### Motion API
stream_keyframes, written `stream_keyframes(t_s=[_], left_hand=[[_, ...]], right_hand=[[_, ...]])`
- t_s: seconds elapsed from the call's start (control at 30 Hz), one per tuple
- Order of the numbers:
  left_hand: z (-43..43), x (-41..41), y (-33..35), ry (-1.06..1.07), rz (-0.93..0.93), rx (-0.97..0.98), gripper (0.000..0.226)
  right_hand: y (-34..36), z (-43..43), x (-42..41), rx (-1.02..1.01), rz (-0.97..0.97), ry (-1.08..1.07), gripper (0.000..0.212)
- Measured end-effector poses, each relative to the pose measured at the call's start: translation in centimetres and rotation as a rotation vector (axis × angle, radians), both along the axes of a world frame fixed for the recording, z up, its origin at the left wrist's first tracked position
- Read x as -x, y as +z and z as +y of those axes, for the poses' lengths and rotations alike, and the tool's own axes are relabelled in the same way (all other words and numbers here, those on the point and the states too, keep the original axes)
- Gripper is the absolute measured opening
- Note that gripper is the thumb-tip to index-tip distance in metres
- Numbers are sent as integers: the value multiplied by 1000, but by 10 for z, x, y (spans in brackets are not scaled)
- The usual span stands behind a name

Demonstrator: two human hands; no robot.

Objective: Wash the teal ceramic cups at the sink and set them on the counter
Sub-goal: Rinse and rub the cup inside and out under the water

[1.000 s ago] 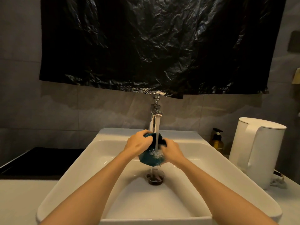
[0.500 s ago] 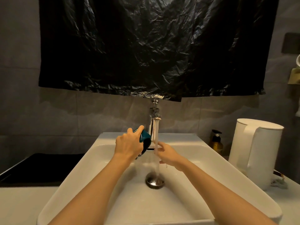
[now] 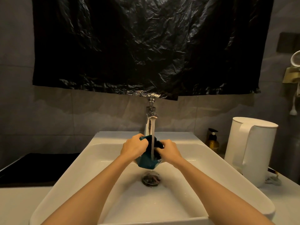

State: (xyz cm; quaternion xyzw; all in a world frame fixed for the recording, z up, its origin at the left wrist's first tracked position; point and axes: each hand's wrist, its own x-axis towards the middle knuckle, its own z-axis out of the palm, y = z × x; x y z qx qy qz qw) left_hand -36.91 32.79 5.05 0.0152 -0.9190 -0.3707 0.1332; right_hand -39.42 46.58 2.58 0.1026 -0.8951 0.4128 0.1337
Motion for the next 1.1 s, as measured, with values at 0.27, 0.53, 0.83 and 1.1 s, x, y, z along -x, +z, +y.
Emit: stream_keyframes(t_s=[0.27, 0.53, 0.83, 1.1], left_hand=[[-4, -1, 1, -9, 6, 107, 36], [-4, 1, 5, -82, -46, -305, 47], [-7, 5, -8, -12, 41, -223, 45], [-5, 3, -5, -26, 29, -104, 47]], right_hand=[[-1, -5, 1, -101, -131, 89, 23], [-4, -7, 2, 36, -227, 23, 24], [-2, -10, -12, 296, -443, 163, 51], [-8, -4, 1, -104, -39, 39, 26]])
